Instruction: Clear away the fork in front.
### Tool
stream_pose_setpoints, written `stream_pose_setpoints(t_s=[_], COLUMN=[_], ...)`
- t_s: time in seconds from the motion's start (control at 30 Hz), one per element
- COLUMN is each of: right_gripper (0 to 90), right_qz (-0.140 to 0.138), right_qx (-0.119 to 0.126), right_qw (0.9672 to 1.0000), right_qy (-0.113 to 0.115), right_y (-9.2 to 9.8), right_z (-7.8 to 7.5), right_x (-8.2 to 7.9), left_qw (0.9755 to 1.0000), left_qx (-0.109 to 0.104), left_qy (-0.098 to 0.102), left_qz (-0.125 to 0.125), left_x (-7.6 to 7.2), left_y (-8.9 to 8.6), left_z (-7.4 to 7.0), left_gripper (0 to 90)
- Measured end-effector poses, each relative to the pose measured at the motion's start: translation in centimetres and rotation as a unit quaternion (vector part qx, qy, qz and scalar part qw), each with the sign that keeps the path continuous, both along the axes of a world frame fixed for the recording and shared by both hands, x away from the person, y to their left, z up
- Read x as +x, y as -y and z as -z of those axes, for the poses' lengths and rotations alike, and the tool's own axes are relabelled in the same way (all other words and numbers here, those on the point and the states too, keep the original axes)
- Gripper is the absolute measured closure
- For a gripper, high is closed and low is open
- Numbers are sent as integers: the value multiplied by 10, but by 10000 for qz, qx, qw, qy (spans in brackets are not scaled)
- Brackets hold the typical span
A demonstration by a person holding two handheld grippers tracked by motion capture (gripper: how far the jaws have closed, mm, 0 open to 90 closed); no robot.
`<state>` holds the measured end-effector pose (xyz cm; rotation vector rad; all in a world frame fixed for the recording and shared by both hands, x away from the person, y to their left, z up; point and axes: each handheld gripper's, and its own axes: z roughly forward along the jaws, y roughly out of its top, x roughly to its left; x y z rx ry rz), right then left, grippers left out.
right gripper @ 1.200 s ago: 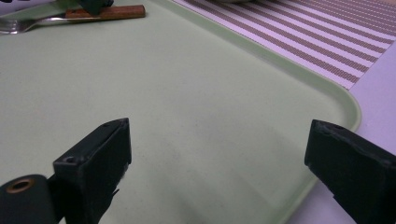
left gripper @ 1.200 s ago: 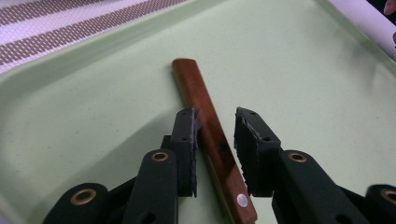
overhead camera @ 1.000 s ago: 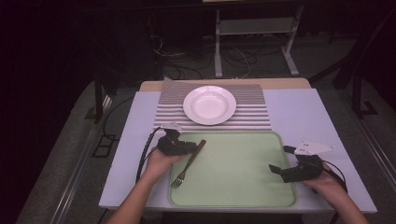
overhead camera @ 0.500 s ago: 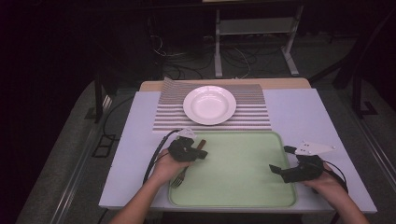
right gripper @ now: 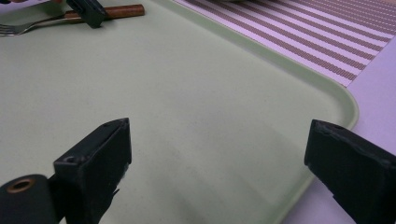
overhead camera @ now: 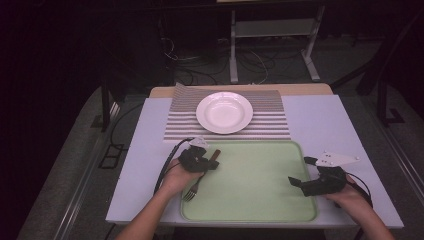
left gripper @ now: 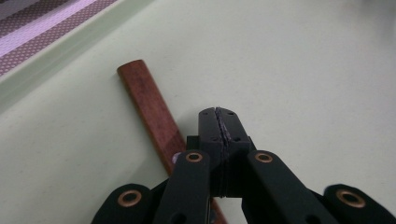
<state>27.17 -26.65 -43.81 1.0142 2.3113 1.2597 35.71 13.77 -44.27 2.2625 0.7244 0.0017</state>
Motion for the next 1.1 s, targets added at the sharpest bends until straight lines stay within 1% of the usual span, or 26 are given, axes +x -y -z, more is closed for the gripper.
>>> stream_pose_setpoints(t_s=[0.53, 0.73, 0.8, 0.93, 1.1], right_gripper=[76, 76, 76, 76, 76], right_qz=[11, 14, 21, 28, 12], right_qx=[-30, -24, -26, -22, -38], right_qw=[10000, 10000, 10000, 10000, 10000], right_qy=[-10, -11, -7, 4, -7], right_y=[1, 2, 2, 2, 1], right_z=[0, 0, 0, 0, 0], right_x=[-1, 0, -1, -1, -1], left_qw=[9996, 9994, 9991, 9990, 9986], left_qx=[57, 61, 51, 97, 100], left_qy=[43, 7, -20, -4, 0], left_qz=[-266, -343, -411, -445, -513], left_x=[7, 10, 10, 11, 11], left_y=[-16, -22, -24, -30, -35], left_z=[-1, -1, -1, -2, -2], left_gripper=[876, 875, 870, 868, 868])
